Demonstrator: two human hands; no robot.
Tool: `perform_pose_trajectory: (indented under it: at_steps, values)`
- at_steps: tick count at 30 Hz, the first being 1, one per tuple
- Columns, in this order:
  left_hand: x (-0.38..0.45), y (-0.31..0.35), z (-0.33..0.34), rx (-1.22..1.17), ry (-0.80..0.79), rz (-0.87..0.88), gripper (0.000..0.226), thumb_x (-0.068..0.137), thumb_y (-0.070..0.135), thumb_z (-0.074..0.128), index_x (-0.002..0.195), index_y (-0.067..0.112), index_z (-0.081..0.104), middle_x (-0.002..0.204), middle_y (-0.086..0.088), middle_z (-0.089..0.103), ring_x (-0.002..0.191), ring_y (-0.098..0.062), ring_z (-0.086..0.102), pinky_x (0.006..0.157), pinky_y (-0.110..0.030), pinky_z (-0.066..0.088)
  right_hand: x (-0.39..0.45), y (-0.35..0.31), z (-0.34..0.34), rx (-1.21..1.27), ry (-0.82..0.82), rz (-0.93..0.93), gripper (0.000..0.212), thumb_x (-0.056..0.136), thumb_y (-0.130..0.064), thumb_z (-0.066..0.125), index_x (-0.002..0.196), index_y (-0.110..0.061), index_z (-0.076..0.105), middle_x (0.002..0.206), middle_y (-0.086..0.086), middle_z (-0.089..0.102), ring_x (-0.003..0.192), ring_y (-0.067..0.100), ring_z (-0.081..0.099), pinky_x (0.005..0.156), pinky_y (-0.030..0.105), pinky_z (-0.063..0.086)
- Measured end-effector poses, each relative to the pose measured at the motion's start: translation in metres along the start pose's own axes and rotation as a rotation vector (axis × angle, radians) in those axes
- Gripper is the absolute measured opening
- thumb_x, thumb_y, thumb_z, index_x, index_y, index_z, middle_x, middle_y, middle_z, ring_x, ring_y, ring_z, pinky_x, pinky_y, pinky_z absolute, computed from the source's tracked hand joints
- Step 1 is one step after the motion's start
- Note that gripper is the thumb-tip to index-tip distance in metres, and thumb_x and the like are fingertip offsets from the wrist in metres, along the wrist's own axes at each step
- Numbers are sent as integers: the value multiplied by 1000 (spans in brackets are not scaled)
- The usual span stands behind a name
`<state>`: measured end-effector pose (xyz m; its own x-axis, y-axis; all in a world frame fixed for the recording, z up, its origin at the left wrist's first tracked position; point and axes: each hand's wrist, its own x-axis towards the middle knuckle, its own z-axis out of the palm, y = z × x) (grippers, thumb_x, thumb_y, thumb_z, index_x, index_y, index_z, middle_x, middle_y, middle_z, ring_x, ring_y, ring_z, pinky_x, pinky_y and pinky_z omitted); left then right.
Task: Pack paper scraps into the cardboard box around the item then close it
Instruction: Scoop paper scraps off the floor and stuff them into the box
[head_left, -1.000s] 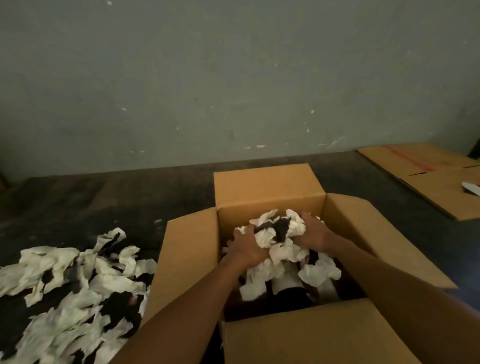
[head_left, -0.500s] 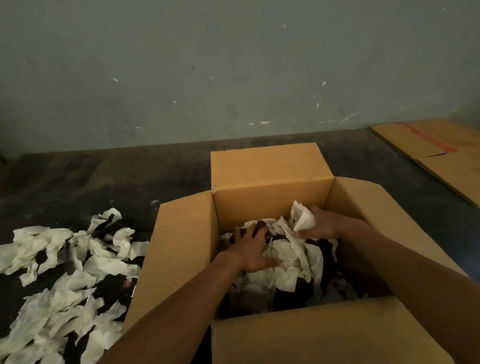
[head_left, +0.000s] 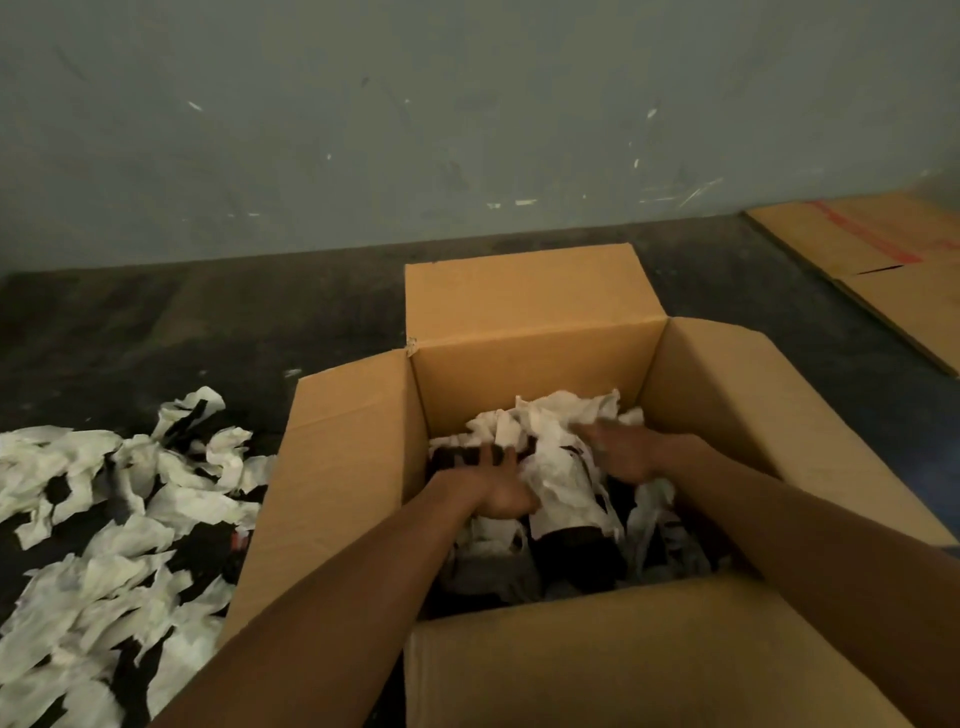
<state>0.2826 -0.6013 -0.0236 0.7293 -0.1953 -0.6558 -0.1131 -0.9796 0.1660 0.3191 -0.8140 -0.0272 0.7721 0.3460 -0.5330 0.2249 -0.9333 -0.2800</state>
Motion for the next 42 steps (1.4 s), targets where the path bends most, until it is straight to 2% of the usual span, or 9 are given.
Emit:
perform_pose_trajectory:
  at_steps: [6, 10, 13, 18, 22, 26, 30, 35, 42]
  values:
    - [8, -1, 14, 146, -113, -20, 119, 74, 76, 59, 153, 26, -17, 163, -6, -17, 149, -34, -9, 120, -54, 3, -21, -2, 6, -301, -265, 110, 59, 96, -37, 47, 149, -19, 28, 155, 7, 29, 138, 29, 33, 113, 41, 28]
    - [-5, -2, -13, 160, -89, 31, 102, 84, 39, 68, 156, 23, -2, 164, -7, 5, 147, -32, 17, 113, -43, 32, -7, -8, -29, -173, -55, 207, 42, 91, -36, 54, 127, -14, 54, 133, 8, 54, 109, 24, 55, 96, 40, 47]
    - [-11, -1, -24, 97, -59, 34, 97, 93, 30, 53, 150, 24, -25, 162, -6, -21, 149, -36, -3, 117, -47, 22, -2, -15, -33, -75, 121, 136, 61, 94, -34, 46, 149, -24, 20, 155, 9, 24, 135, 36, 33, 108, 50, 34]
    - [3, 3, 0, 57, -133, 92, 120, 80, 61, 64, 141, 36, -36, 158, 0, -30, 147, -42, -11, 119, -56, 10, -2, -16, 8, -358, -145, 110, 82, 98, -20, 43, 149, -22, -22, 159, 7, -22, 148, 34, -2, 118, 50, 10]
    - [6, 15, 30, 3, -121, 69, 132, 77, 60, 69, 131, 35, -48, 158, -4, -30, 144, -46, -17, 118, -59, 1, -11, -16, 19, -370, -191, 134, 78, 98, -18, 46, 152, -13, -11, 161, 9, -14, 148, 29, -5, 119, 44, 7]
    - [1, 5, 21, 23, -100, 86, 140, 67, 64, 76, 129, 40, -47, 157, -3, -32, 146, -44, -12, 117, -62, 9, -19, -21, -7, -210, -195, 58, 79, 88, -33, 60, 152, -23, 15, 156, 2, 25, 140, 25, 29, 115, 42, 26]
    - [-16, -9, 3, 111, -124, 35, 137, 64, 66, 77, 148, 32, -26, 162, -6, -16, 150, -35, 1, 119, -52, 15, -32, -18, -21, -268, -221, 84, 72, 82, -40, 64, 145, -28, 30, 149, 0, 39, 129, 23, 42, 109, 43, 37]
    - [-26, 2, 24, 183, -317, 54, 85, 93, 47, 58, 155, 12, 13, 160, -9, 23, 144, -30, 28, 116, -42, 29, -58, -17, 11, -505, -481, 117, 65, 92, -36, 50, 150, -20, 25, 155, 9, 30, 140, 28, 31, 112, 39, 30]
    - [-45, 16, 7, 354, -226, 63, 58, 89, 41, 65, 134, 7, 52, 134, -8, 56, 116, -26, 55, 86, -33, 45, -72, -16, -16, -112, -415, 195, 69, 80, -26, 73, 140, -28, 39, 141, 5, 44, 120, 29, 52, 91, 41, 53]
